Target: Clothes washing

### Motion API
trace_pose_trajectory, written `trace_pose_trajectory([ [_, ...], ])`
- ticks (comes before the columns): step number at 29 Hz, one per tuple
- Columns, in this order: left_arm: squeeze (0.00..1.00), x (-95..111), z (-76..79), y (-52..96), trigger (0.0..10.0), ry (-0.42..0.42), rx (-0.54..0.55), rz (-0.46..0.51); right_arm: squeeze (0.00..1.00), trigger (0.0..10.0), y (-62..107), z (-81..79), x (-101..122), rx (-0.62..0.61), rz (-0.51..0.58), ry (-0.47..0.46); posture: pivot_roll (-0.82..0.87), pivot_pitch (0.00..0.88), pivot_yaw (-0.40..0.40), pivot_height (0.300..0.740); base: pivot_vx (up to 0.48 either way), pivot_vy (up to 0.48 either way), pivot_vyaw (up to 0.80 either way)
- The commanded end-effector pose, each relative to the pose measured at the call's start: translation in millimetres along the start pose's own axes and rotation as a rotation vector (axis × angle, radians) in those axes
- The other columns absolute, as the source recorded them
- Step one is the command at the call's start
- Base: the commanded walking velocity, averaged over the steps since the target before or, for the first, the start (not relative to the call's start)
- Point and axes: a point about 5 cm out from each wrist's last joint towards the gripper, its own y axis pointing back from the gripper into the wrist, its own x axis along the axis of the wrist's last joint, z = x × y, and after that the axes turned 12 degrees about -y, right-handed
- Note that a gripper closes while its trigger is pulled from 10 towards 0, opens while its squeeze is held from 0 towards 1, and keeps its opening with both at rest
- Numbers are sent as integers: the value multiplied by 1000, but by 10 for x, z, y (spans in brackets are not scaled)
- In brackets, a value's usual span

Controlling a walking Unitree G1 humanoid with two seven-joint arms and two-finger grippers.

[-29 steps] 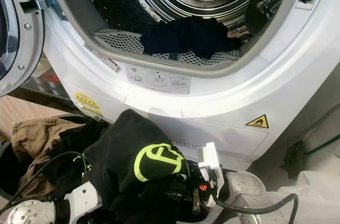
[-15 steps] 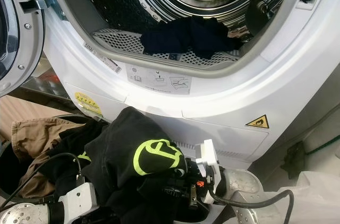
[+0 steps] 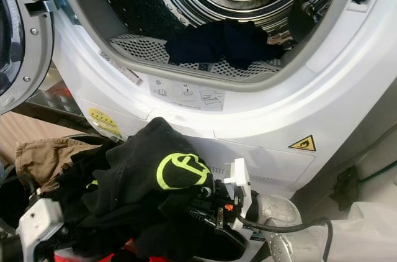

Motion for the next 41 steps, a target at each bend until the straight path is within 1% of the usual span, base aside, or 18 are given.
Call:
trace_pose_trajectory([
  [1,0,-20,-62,119,0,-9,21,-52,0,0,34,37,142,-30,48,64,140,62,33,740,0,0,0],
  [2,0,-85,-108,238,0,-1,94,-90,0,0,52,105,181,-77,69,78,146,68,35,740,0,0,0],
  [4,0,-108,-137,279,0,3,135,-97,0,0,62,128,199,-92,80,80,146,68,35,740,0,0,0],
  [5,0,-202,-238,393,0,-3,264,-125,0,0,91,193,261,-141,120,77,151,70,34,740,0,0,0],
  [7,0,-269,-294,471,0,-7,345,-154,0,0,114,228,298,-169,143,73,151,72,33,740,0,0,0],
  [10,0,-313,-329,515,0,-18,412,-171,0,0,148,258,329,-195,155,71,149,72,34,740,0,0,0],
  [12,0,-327,-386,528,0,-22,508,-175,0,0,217,320,380,-250,178,82,147,74,34,740,0,0,0],
  [15,0,-375,-441,548,0,-59,589,-215,0,0,291,366,425,-295,209,95,147,77,35,740,0,0,0],
  [17,0,-416,-485,574,0,-48,679,-209,0,0,329,378,447,-318,229,95,143,77,36,740,0,0,0],
  [19,0,-480,-535,630,0,-84,772,-252,0,0,372,386,468,-347,236,111,140,78,36,740,0,0,0],
  [21,0,-592,-565,729,0,-64,880,-310,0,0,437,392,496,-376,257,117,140,79,36,740,0,0,0],
  [22,0,-592,-565,729,0,-64,880,-310,0,0,437,392,496,-376,257,117,140,79,36,740,0,0,0],
  [24,0,-795,-552,889,0,-57,1009,-454,0,0,565,402,546,-417,299,118,133,81,35,740,0,0,0],
  [26,0,-924,-511,982,0,-29,1081,-533,0,0,657,397,578,-441,329,124,134,83,37,740,0,0,0],
  [28,0,-982,-435,987,0,-39,1093,-548,0,0,766,353,633,-458,383,124,130,86,34,740,0,0,0],
  [31,0,-1017,-396,981,0,-36,1096,-561,0,0,829,345,643,-490,397,128,128,87,35,740,0,0,0],
  [35,0,-1133,-357,1082,0,-28,1196,-667,0,0,952,303,655,-523,438,128,123,88,34,740,0,0,0],
  [41,0,-1115,-414,989,0,-69,1203,-631,0,0,971,226,715,-480,502,123,118,87,35,740,0,0,0],
])
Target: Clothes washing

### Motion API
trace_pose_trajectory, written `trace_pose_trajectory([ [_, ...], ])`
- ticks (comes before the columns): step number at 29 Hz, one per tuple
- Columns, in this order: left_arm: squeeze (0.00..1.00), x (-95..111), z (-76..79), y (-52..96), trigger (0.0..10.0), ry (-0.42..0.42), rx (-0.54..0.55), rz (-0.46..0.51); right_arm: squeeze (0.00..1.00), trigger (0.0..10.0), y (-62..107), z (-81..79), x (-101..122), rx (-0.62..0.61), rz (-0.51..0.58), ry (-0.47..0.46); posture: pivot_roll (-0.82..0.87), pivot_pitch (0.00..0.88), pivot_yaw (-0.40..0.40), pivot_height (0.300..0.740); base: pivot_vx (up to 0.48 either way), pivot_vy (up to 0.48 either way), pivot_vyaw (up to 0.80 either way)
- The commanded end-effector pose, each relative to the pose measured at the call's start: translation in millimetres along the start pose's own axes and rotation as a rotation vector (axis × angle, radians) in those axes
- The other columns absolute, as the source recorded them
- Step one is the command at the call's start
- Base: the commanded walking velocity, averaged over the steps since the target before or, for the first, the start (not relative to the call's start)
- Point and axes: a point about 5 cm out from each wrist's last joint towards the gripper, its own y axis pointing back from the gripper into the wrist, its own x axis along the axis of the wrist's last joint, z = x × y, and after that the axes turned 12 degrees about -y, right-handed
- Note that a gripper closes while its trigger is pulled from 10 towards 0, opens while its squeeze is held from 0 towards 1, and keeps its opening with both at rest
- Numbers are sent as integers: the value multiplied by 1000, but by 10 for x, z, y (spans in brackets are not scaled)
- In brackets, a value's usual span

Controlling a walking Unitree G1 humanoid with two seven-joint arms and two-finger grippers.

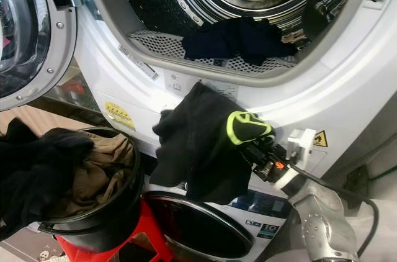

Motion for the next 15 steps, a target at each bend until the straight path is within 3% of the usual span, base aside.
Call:
trace_pose_trajectory([
  [1,0,20,22,-3,0,-17,-14,32,0,0,95,28,294,-63,127,55,118,87,35,740,0,0,0],
  [2,0,212,60,-30,7137,9,-52,145,0,0,88,-20,301,-24,138,41,118,85,35,740,0,0,0],
  [3,0,290,64,-39,7137,24,-59,189,0,0,84,-33,302,-13,141,36,118,85,34,740,0,0,0],
  [4,0,379,68,-50,10000,33,-76,235,0,0,82,-51,307,5,147,29,119,84,34,740,0,0,0],
  [5,0,554,78,-66,10000,56,-109,324,0,0,81,-94,328,47,171,9,119,83,35,740,0,0,0],
  [9,0,840,20,-106,10000,-9,-62,459,0,0,89,-146,361,89,195,-9,113,78,37,740,0,0,0],
  [11,0,1033,-111,-122,10000,-32,61,537,0,0,110,-182,337,111,178,-21,109,75,36,740,0,0,0],
  [12,0,1236,-223,-108,10000,-31,140,627,0,0,125,-211,314,127,169,-34,110,75,37,740,0,0,0],
  [15,0,1376,-253,-82,10000,-22,137,694,0,0,131,-223,305,133,171,-44,111,72,34,740,0,0,0],
])
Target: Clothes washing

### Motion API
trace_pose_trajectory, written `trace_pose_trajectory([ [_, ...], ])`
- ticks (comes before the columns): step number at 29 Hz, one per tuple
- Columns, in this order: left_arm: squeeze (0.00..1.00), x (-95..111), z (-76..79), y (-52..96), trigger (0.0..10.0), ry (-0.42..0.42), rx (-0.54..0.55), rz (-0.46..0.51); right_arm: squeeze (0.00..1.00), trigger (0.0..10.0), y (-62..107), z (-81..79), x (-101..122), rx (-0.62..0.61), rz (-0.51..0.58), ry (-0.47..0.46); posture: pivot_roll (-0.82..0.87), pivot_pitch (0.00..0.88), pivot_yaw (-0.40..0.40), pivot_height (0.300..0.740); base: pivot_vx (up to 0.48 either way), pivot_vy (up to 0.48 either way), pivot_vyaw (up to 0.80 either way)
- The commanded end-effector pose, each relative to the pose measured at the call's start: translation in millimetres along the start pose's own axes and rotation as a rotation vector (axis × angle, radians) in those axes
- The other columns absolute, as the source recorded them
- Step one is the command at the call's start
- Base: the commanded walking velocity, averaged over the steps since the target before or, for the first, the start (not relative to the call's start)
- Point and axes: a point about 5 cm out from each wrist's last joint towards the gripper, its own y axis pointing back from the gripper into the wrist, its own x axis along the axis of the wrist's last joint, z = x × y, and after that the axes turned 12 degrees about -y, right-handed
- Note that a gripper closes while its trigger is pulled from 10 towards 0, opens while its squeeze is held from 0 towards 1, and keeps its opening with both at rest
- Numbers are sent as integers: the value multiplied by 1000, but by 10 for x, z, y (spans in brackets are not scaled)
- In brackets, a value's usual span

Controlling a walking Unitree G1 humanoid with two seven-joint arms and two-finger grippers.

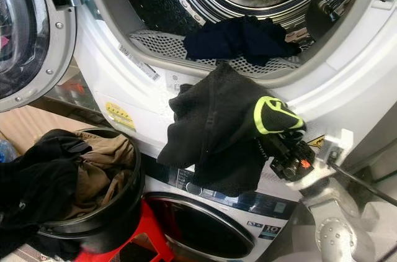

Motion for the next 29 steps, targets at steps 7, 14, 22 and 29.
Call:
trace_pose_trajectory([
  [7,0,325,556,108,10000,84,-623,143,0,0,-29,-92,49,60,17,7,110,64,40,740,0,0,0],
  [14,0,-23,875,486,10000,140,-878,-79,0,0,-51,-156,28,83,18,-7,99,72,42,740,0,0,0],
  [22,0,-54,980,487,10000,-24,-981,-44,0,0,30,-269,27,123,3,-26,100,82,41,740,0,0,0],
  [29,0,-22,1056,375,10000,22,-918,-21,0,0,255,-713,-256,257,-334,-97,58,94,44,740,0,0,0],
])
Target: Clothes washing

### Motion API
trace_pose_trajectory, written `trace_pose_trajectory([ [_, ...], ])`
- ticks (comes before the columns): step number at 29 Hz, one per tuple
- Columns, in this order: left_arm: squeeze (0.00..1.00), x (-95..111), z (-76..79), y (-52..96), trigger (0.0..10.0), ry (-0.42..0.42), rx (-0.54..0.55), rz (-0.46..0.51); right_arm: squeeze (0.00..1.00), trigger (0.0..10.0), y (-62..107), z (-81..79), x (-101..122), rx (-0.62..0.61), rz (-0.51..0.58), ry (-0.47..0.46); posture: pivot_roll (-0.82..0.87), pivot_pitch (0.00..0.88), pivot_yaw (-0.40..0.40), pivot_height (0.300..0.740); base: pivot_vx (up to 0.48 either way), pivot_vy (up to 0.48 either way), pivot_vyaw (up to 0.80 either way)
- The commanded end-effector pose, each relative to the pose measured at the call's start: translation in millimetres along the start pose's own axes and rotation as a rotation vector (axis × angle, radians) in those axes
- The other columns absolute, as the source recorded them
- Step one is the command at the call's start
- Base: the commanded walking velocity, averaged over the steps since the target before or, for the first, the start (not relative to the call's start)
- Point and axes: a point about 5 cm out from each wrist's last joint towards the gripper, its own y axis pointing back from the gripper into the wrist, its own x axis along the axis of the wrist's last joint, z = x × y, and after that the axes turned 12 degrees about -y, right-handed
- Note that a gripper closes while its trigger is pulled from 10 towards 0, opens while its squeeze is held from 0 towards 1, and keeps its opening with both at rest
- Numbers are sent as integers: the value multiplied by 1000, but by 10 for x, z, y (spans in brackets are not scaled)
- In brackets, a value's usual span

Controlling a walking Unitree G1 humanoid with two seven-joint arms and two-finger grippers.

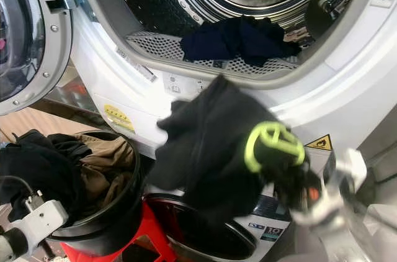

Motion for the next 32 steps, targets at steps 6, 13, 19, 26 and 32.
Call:
trace_pose_trajectory([
  [6,0,-5,-71,-93,10000,-5,50,16,0,0,-98,-283,45,121,-133,30,42,94,47,740,0,0,0],
  [13,1000,235,50,-198,10000,41,-116,158,0,0,-313,-445,193,237,-82,79,43,93,48,740,0,0,0],
  [19,1000,379,168,-280,10000,-37,-292,224,0,0,-429,-596,328,323,-36,116,35,92,46,740,0,0,0],
  [26,1000,704,-16,-363,10000,-39,-252,365,0,0,-513,-633,467,343,39,143,25,86,41,740,0,0,0],
  [32,443,892,-211,-319,10000,68,-158,452,0,0,-573,-617,500,337,56,146,38,78,31,740,0,0,0],
])
